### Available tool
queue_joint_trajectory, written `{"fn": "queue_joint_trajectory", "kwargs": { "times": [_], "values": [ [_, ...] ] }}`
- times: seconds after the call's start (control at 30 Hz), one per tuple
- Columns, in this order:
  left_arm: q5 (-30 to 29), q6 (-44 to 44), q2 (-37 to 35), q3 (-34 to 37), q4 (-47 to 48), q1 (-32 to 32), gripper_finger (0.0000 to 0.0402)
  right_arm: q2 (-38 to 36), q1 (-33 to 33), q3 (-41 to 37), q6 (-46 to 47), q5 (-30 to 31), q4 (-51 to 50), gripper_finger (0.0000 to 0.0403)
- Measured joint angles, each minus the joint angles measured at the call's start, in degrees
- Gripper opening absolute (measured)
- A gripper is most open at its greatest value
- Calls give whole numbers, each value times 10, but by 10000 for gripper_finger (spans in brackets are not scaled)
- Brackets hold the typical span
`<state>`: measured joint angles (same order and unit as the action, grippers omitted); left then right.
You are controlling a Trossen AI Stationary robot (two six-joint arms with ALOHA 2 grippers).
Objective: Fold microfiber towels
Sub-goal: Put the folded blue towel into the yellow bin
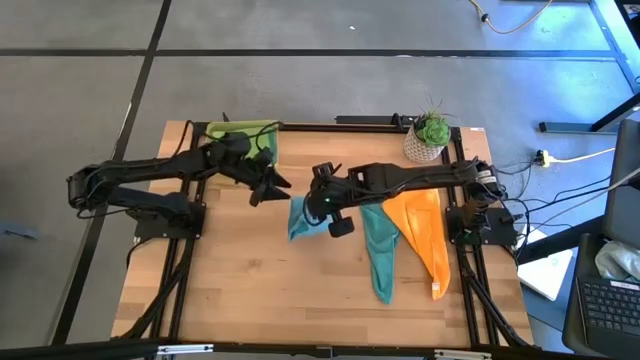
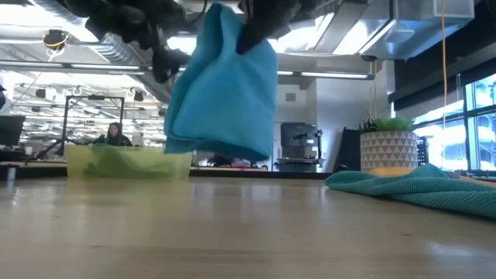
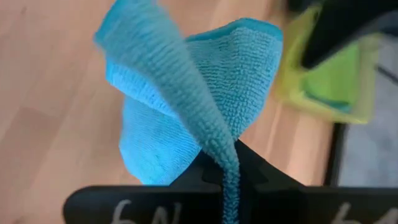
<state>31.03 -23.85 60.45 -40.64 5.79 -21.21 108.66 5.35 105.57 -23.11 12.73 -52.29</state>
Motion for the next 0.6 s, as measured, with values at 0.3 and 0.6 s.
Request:
{"fn": "queue_joint_trajectory", "kwargs": {
  "times": [0.3,0.6],
  "values": [
    [88,-53,13,1,-102,-10,252,-1,2,47,-26,-8,0,4],
    [76,-121,50,1,-176,37,252,-1,-14,52,31,-8,-3,8]
  ]
}}
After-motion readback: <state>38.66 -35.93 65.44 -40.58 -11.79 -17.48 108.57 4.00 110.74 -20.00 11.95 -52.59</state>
